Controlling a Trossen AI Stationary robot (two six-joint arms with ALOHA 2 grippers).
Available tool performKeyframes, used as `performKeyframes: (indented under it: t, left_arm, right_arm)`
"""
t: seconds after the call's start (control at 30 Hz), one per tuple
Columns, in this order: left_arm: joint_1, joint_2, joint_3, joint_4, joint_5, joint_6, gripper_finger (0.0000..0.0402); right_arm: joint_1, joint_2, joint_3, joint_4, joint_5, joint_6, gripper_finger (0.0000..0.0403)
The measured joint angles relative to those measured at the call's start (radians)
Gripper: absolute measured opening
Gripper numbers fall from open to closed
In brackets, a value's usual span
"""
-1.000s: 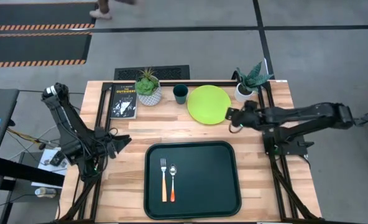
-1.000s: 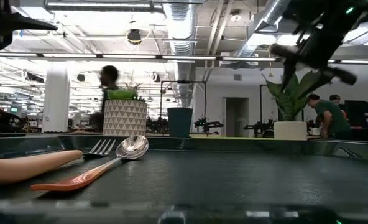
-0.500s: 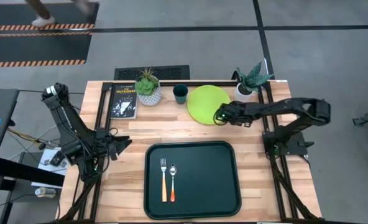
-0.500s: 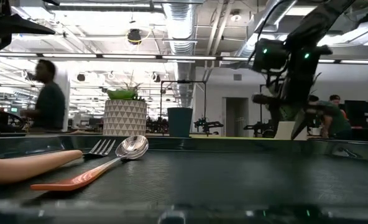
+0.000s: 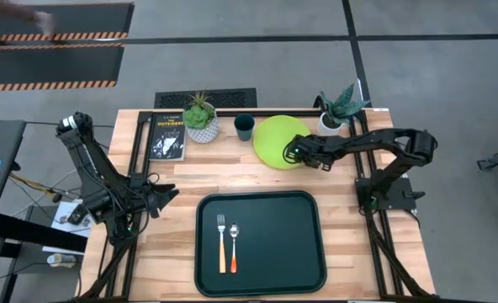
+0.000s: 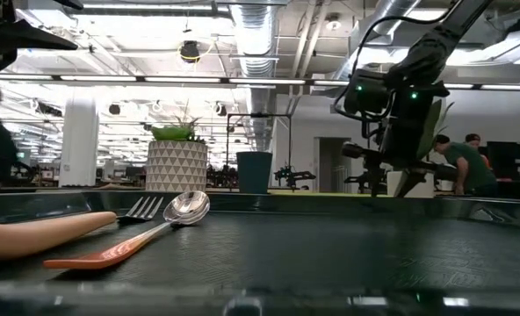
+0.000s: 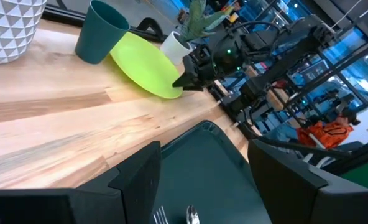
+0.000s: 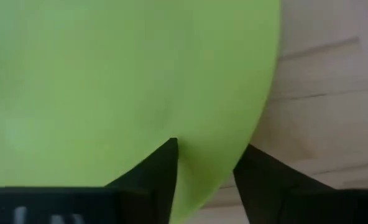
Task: Pick and place plate/cup/fork/spoon on tray
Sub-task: Put the green plate to the right of the orange spoon on the black serving tray
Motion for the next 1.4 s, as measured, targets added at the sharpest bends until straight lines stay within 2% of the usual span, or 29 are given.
performKeyframes:
  t: [0.23, 0.43, 0.73, 1.0, 1.2, 1.4]
  left_arm:
    - [0.0, 0.0, 0.0, 0.0, 0.013, 0.037, 0.0229]
    - [0.0, 0.0, 0.0, 0.0, 0.035, 0.036, 0.0229]
    - [0.0, 0.0, 0.001, 0.0, 0.058, 0.036, 0.0229]
    - [0.0, 0.0, 0.001, 0.0, 0.058, 0.037, 0.0229]
    - [0.0, 0.0, 0.001, -0.001, 0.057, 0.043, 0.0229]
    - [0.0, 0.0, 0.001, -0.001, 0.057, 0.043, 0.0229]
  right_arm:
    - [-0.001, -0.003, -0.001, 0.02, 0.008, 0.0, 0.0066]
    - [0.003, 0.0, -0.001, 0.04, 0.01, -0.001, 0.0026]
    - [0.038, -0.044, -0.004, 0.002, 0.003, -0.01, 0.0015]
    - [0.055, -0.249, -0.008, -0.145, 0.018, -0.073, 0.0011]
    - [0.122, -0.411, -0.008, -0.174, 0.066, -0.088, 0.001]
    - [0.194, -0.511, -0.008, -0.214, 0.093, -0.087, 0.0002]
